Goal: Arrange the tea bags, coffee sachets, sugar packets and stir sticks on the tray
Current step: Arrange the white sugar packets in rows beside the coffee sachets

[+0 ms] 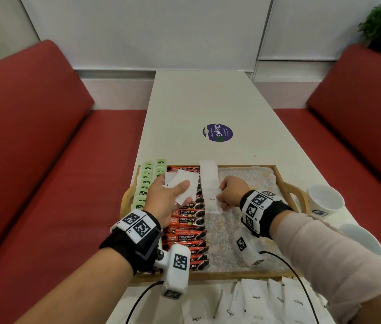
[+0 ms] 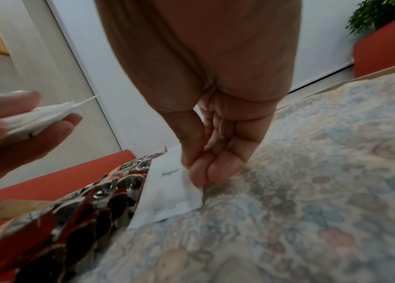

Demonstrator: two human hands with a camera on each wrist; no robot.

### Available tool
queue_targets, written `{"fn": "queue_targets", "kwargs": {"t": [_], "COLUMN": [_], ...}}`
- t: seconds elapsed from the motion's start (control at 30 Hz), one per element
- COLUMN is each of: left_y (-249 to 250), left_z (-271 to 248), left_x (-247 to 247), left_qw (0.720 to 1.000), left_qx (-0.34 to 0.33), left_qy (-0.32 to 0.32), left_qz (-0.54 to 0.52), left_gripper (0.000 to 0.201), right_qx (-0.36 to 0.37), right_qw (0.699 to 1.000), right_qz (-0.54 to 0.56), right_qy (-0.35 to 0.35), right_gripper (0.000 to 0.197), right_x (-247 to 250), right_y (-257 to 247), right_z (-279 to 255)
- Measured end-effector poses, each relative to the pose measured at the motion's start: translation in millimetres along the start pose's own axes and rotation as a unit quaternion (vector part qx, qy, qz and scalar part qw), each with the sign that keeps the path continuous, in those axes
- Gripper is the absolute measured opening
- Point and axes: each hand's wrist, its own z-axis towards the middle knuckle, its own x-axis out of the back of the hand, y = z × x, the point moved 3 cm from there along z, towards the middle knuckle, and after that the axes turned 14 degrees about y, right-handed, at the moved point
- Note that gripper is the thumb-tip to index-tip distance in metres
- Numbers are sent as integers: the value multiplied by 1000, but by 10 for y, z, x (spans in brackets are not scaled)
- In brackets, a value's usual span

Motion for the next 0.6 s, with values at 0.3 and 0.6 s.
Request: {"fn": "queue_targets", "kwargs": {"t": [0.3,0.6], "left_y": [-54,-111], "left_z": [3,-183], "left_x": [-26,-152], "left_qw": [1000,1000], "left_qx": [5,-3], "left_qy": [0,-27], "left_qz": [10,8], "left_gripper": [19,11], "right_qx": [90,72], "right_qw": [990,966], "right_qz": [68,243], "right_qy": [79,-48], "right_gripper": [17,25], "right_x": [147,158], "right_y": [-149,-299], "right_z": [-105,-480]}}
